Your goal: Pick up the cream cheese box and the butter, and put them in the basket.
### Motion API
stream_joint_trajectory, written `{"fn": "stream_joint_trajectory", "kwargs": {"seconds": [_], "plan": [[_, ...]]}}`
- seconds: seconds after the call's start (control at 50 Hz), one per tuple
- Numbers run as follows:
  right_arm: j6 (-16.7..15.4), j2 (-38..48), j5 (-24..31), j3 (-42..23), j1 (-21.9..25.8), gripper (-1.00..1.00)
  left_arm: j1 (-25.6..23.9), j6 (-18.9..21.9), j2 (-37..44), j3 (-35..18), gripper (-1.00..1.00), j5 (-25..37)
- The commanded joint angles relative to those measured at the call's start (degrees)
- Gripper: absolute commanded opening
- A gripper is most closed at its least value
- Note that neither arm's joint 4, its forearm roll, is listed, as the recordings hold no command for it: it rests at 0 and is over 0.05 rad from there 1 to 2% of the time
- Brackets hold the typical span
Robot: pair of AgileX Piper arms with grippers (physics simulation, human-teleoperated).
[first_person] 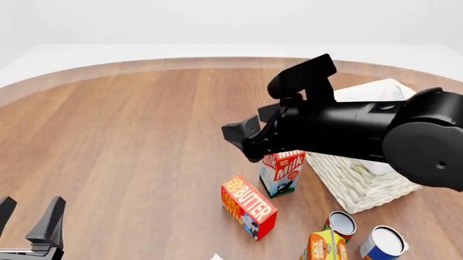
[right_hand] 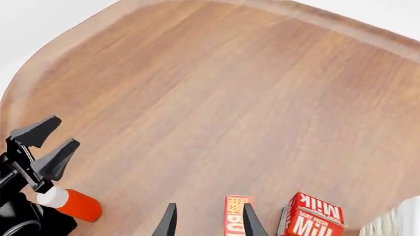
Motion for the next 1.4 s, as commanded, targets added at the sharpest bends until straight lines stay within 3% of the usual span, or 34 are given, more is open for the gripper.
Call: {"fn": "stream_joint_trajectory", "kwargs": {"seconds": [0.02,0.24,1.0,1.26,1.4], "plan": [[1.2,0.1,-1.23,3.29,-0.48,1.0,0.0,0.0,0.0,0.0,1.0,0.0],[4.18,0.36,-3.65,7.82,-1.43,1.0,0.0,0.0,0.0,0.0,1.0,0.0],[4.53,0.97,-6.13,13.39,-5.71,1.0,0.0,0.0,0.0,0.0,1.0,0.0],[6.4,5.0,-8.24,15.46,-3.18,1.0,0.0,0.0,0.0,0.0,1.0,0.0],[6.47,5.42,-6.81,14.7,-2.25,1.0,0.0,0.0,0.0,0.0,1.0,0.0]]}}
